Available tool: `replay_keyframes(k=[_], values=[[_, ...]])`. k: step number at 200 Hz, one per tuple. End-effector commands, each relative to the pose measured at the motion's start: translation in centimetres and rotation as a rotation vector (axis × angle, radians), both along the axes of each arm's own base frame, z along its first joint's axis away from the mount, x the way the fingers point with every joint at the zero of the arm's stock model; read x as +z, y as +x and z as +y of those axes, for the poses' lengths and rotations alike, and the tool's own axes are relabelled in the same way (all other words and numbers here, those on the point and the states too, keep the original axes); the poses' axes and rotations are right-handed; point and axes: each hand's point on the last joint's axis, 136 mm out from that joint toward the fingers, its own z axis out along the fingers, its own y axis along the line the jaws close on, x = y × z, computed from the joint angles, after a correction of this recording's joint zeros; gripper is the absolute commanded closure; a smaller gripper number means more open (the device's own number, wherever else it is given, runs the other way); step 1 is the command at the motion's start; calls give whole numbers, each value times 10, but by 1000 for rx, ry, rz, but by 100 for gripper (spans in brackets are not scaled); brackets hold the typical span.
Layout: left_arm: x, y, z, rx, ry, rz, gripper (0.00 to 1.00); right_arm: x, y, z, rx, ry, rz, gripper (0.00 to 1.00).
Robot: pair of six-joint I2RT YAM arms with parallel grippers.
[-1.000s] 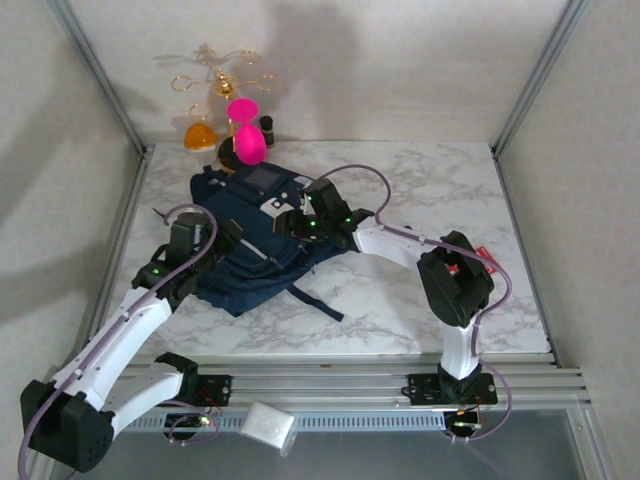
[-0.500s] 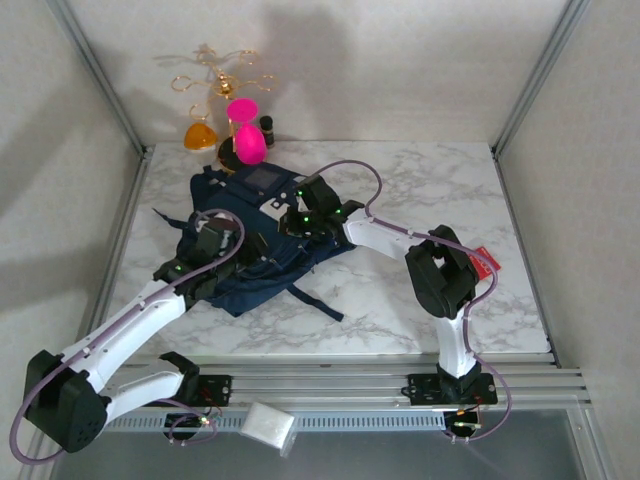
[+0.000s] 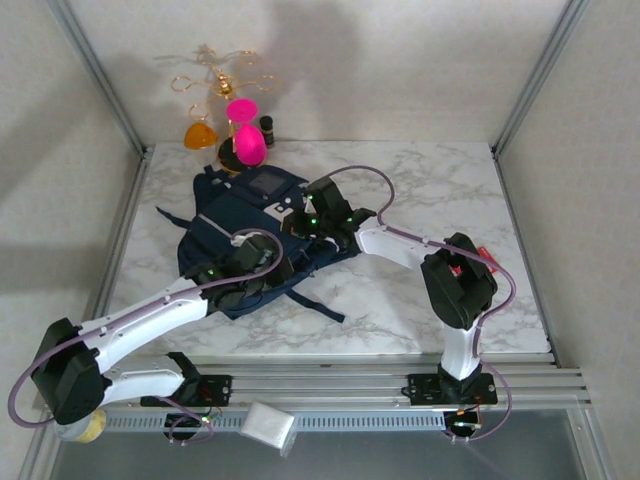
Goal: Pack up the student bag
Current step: Unzip the student bag at the center of the table.
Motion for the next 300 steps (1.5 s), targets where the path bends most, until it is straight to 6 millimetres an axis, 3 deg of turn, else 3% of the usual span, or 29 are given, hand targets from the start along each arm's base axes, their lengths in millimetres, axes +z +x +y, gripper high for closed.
replay_keyframes(k=[1,44,81,129,174,213,232,254,275,300], values=[[4,11,5,91,32,-20,54,48,1,9,4,150,-44,100],[-16,21,20,248,30,-39,55,43,-2,12,7,189,-28,100],[-17,33,23,318,37,-66,59,43,-5,13,8,217,-17,100],[-19,43,41,449,73,-110,74,47,-9,11,9,236,-24,100],[-11,58,41,466,116,-147,89,46,-12,9,8,240,-28,100],[1,60,34,408,88,-164,100,48,-6,1,-15,204,-62,100],[3,55,27,352,63,-157,100,49,-1,-7,-33,197,-70,100],[4,45,21,279,39,-136,100,49,7,-20,-50,185,-71,100],[2,31,-3,96,-21,-104,100,55,7,-25,-24,175,-95,100],[-8,13,-3,9,23,-33,100,52,19,-47,-33,106,-98,100]])
